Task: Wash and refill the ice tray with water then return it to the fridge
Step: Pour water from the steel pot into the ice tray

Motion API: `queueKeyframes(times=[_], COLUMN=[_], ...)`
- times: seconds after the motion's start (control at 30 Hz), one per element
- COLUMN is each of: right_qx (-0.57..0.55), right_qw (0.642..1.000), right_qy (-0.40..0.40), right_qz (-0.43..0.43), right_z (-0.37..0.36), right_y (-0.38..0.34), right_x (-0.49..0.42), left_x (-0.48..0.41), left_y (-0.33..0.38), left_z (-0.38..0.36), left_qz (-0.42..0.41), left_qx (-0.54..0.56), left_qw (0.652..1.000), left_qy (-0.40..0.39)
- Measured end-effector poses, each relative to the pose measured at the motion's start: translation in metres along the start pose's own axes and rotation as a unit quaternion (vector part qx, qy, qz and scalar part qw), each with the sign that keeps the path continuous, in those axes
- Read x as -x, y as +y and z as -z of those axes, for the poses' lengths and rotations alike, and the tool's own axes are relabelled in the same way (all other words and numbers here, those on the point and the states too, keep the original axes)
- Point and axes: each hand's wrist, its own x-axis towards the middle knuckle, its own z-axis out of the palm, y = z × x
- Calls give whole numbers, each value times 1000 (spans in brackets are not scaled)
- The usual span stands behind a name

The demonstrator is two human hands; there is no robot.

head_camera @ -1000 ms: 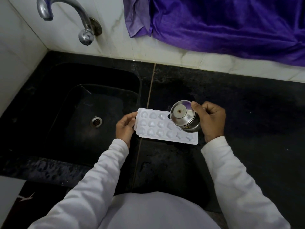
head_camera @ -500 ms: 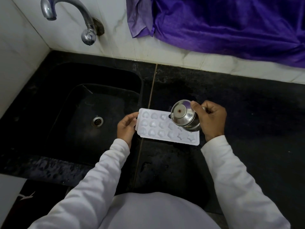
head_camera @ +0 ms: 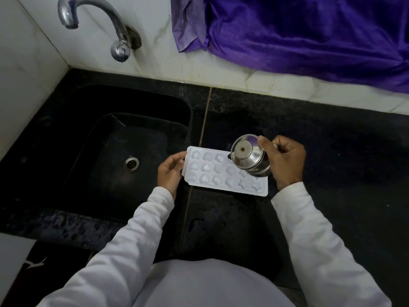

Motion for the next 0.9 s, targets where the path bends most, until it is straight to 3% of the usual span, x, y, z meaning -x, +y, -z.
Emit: queueKeyframes(times=[0.9], right_qx=[-46], right_qw=[997], right_qy=[-1], right_qz=[-54], right_z=[-5], right_y=[-1], right_x=[-2], left_x=[-2], left_y=[-4], left_z=[1], left_qz=[3], left_qx=[11], left_qw=[1000], left_qy=[-1])
